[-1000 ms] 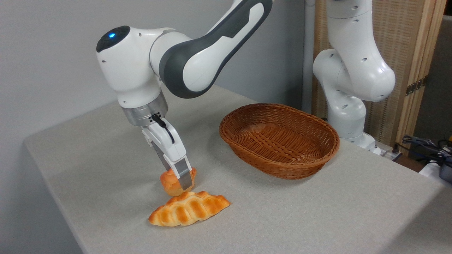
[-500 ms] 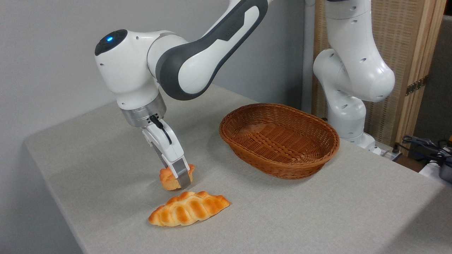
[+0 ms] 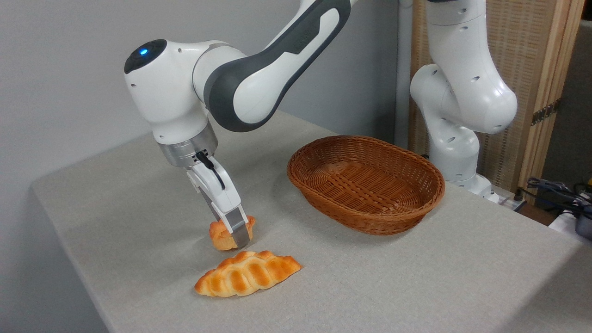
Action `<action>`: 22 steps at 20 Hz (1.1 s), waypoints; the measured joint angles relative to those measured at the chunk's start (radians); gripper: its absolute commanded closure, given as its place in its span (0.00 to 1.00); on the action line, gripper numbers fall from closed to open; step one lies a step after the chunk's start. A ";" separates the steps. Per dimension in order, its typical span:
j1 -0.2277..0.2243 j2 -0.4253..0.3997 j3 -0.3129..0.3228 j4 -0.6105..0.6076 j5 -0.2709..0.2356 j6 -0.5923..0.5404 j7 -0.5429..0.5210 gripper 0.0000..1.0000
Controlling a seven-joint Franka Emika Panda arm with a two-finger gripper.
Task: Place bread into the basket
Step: 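Close the gripper on the small orange bread roll, then lift the orange roll and carry it over the wicker basket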
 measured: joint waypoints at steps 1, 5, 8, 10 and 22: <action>0.000 0.000 0.000 0.000 0.000 0.000 0.000 0.55; 0.000 0.000 0.000 0.001 0.000 0.000 0.002 0.54; 0.000 0.000 0.001 0.003 0.000 0.000 0.002 0.54; 0.001 -0.002 0.001 0.007 0.000 0.000 0.002 0.54; 0.001 -0.150 0.001 0.018 0.000 -0.089 0.002 0.51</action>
